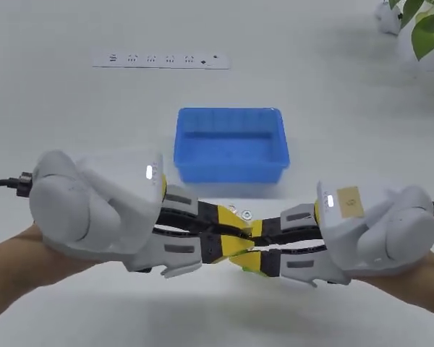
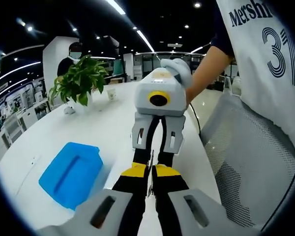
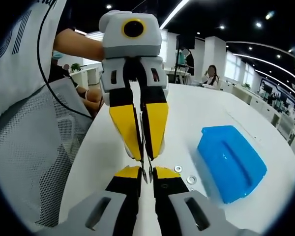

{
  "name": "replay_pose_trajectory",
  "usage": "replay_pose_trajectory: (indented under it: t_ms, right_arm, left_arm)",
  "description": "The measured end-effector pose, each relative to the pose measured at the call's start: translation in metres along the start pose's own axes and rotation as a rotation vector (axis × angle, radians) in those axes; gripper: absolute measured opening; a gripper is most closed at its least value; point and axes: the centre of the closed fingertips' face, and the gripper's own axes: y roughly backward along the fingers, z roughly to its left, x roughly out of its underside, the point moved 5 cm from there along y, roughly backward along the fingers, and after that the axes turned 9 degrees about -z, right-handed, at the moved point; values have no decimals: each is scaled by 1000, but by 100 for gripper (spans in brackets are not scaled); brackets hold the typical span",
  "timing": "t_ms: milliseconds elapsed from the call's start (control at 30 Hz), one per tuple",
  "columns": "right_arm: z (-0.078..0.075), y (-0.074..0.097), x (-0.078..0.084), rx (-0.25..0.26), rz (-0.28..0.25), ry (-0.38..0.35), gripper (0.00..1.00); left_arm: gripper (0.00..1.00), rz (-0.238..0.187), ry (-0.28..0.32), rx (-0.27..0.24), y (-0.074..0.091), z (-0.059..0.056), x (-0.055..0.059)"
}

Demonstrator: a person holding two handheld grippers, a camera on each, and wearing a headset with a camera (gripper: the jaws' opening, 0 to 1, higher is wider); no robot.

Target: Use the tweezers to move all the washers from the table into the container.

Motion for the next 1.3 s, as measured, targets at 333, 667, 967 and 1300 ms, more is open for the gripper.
replay_pose_trajectory:
  t_ms: [333,667,967,1300]
  right_arm:
    - [-3,-15,-13,1,23,84,10]
    - [-6,-17,-3,5,65,67,11]
    - [-7,-25,-1,4,51,33,11]
    - [-8,-26,3,7,45,-6,11]
  left_arm:
    - [7,3,-2,-76,23,3,1]
    - [7,-12,44,-118,26,7,15]
    - [7,4,37,-113,25,7,16]
    - [7,15,43,-113,25,9,20]
